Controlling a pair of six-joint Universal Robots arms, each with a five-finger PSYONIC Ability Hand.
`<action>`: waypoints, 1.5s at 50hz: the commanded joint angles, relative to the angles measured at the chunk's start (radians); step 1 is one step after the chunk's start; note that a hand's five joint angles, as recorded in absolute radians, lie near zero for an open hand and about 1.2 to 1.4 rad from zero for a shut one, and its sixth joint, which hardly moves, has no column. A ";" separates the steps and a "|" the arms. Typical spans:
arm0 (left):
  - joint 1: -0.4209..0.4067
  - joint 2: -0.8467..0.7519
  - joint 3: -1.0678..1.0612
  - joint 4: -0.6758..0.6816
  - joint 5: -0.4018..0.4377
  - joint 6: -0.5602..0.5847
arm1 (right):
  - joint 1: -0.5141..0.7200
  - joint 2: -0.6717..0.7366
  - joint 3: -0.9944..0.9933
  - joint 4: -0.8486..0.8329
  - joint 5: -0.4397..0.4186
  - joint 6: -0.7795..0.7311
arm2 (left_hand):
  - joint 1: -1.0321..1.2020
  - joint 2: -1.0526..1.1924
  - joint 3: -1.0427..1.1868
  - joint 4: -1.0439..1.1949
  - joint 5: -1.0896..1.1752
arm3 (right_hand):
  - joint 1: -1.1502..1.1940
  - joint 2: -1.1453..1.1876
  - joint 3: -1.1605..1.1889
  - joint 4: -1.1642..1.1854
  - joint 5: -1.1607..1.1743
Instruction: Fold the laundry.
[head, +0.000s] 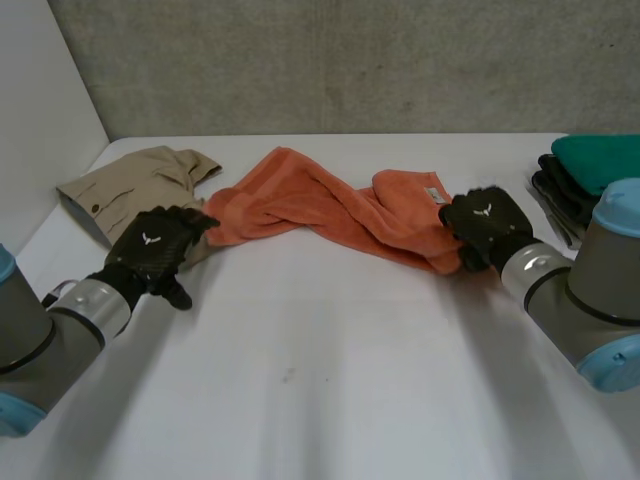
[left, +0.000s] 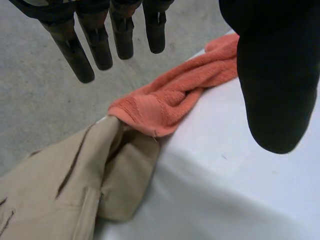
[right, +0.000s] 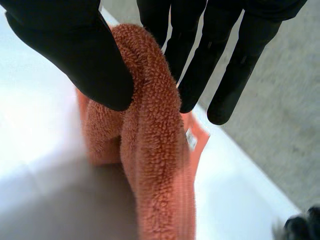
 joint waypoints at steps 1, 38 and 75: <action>-0.057 0.012 0.124 0.014 -0.052 -0.098 | 0.087 -0.188 0.007 0.016 -0.014 -0.012 | -0.020 -0.024 -0.022 -0.015 -0.009 | 0.264 0.221 0.209 0.201 0.241; -0.275 -0.314 0.832 0.020 -0.155 -0.027 | 0.046 -0.246 -0.068 -0.003 -0.027 0.002 | 1.139 1.136 1.137 1.144 1.151 | 0.264 0.221 0.209 0.201 0.241; -0.248 0.165 -0.162 -0.082 -0.196 0.069 | 0.083 0.023 0.069 -0.116 0.148 -0.075 | 1.139 1.136 1.137 1.144 1.151 | 0.264 0.221 0.209 0.201 0.241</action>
